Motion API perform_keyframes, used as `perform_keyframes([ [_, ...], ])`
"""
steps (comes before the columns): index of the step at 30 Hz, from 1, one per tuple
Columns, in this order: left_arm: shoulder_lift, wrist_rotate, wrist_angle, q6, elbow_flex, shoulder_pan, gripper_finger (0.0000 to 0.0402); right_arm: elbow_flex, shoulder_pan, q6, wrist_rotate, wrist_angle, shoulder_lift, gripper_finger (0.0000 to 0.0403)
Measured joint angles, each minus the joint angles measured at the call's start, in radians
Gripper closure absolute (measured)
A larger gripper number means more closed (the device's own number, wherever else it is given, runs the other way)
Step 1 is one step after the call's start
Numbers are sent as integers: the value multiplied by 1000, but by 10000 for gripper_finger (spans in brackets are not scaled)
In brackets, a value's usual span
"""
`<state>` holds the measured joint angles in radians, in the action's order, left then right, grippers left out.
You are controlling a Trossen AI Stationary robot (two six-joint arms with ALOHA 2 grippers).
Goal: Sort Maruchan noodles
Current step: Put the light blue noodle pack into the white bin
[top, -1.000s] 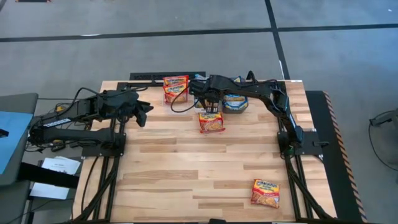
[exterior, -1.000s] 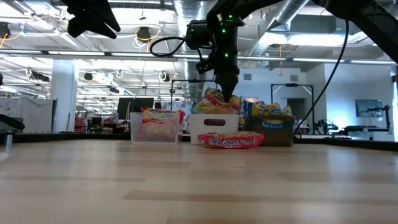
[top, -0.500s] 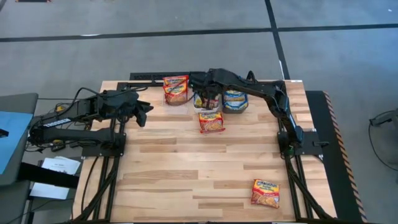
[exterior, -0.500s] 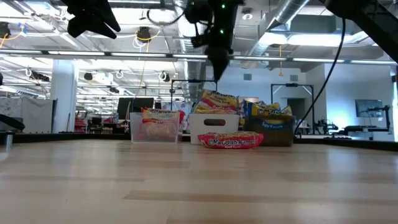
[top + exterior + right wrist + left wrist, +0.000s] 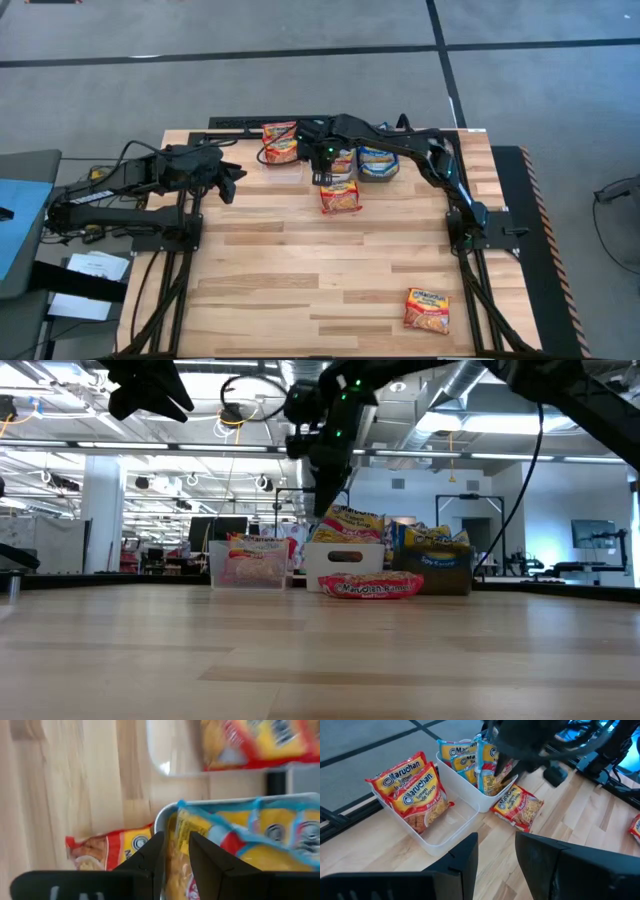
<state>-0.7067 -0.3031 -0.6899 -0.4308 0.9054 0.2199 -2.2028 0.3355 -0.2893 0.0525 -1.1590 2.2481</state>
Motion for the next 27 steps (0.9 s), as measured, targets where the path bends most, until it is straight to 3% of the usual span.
perform_keyframes([
  [14, 0, -52, 0, 1, 0, 0, 285, 3, 37, 59, -2, -44, 68, 290],
  [27, 0, -64, -1, 1, 0, 0, 285, 87, 44, 59, -47, 20, 66, 290],
])
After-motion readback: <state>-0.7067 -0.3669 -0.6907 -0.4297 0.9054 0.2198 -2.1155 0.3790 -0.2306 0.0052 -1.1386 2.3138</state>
